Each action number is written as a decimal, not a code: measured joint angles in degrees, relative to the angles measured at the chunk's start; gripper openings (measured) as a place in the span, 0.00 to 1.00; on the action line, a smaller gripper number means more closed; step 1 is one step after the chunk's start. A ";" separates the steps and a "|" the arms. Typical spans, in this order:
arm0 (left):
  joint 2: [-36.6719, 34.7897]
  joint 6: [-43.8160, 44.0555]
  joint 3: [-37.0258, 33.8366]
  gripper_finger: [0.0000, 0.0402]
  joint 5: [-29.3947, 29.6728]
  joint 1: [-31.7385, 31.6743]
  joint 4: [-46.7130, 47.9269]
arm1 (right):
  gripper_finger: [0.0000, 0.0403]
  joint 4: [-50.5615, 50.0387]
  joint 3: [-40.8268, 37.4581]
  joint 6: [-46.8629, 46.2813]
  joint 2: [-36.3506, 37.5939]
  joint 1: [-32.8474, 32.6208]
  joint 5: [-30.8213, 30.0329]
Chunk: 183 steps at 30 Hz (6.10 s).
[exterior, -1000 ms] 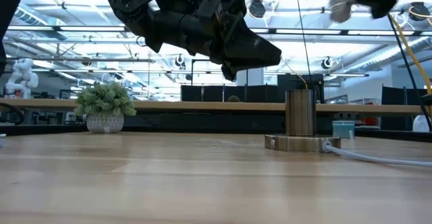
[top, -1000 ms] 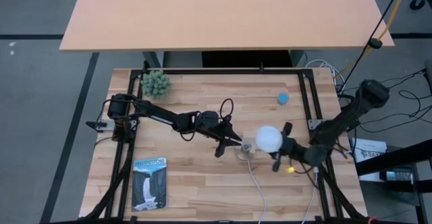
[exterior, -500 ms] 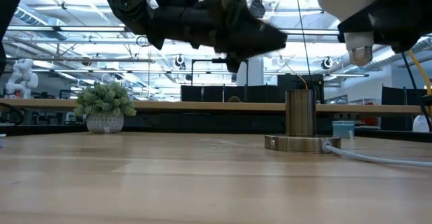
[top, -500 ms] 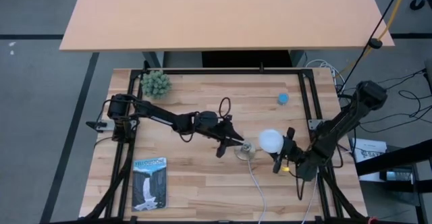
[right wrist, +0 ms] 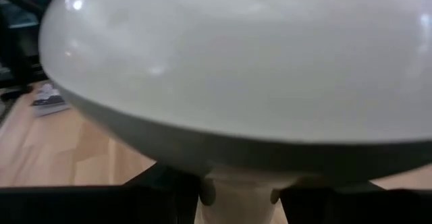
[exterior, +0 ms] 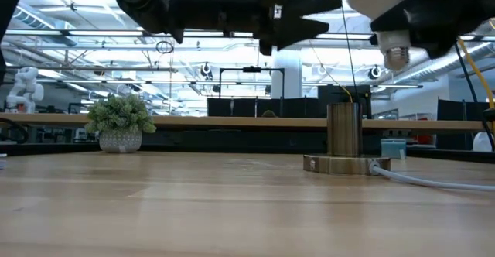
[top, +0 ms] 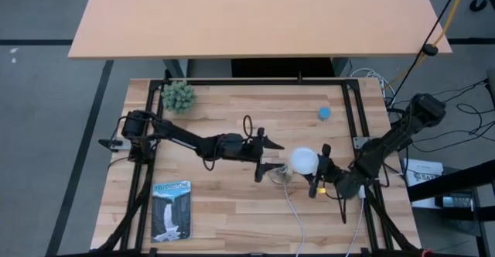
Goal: Screw lightbulb
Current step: Insert the lightbulb into the desk lamp
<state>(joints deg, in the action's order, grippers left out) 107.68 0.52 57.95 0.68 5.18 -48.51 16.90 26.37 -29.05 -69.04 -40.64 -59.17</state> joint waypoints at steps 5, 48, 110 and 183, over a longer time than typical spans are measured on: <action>-0.02 1.29 0.00 0.77 5.91 1.50 -3.26 | 0.37 8.75 0.00 12.47 0.00 3.68 4.87; 0.07 0.67 4.98 0.47 0.27 0.01 3.41 | 0.62 -2.52 0.04 6.30 7.29 17.98 29.61; 15.57 4.91 1.04 0.47 1.74 1.20 -17.85 | 0.04 -36.92 10.62 -23.11 -1.75 3.74 10.92; 14.21 1.91 1.22 0.64 -0.19 1.45 -7.32 | 0.04 -29.62 10.58 -11.96 -3.20 7.57 14.99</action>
<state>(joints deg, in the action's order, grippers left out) 121.89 2.42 59.18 0.49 6.63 -55.83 -12.72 36.95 -41.01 -72.24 -33.08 -44.18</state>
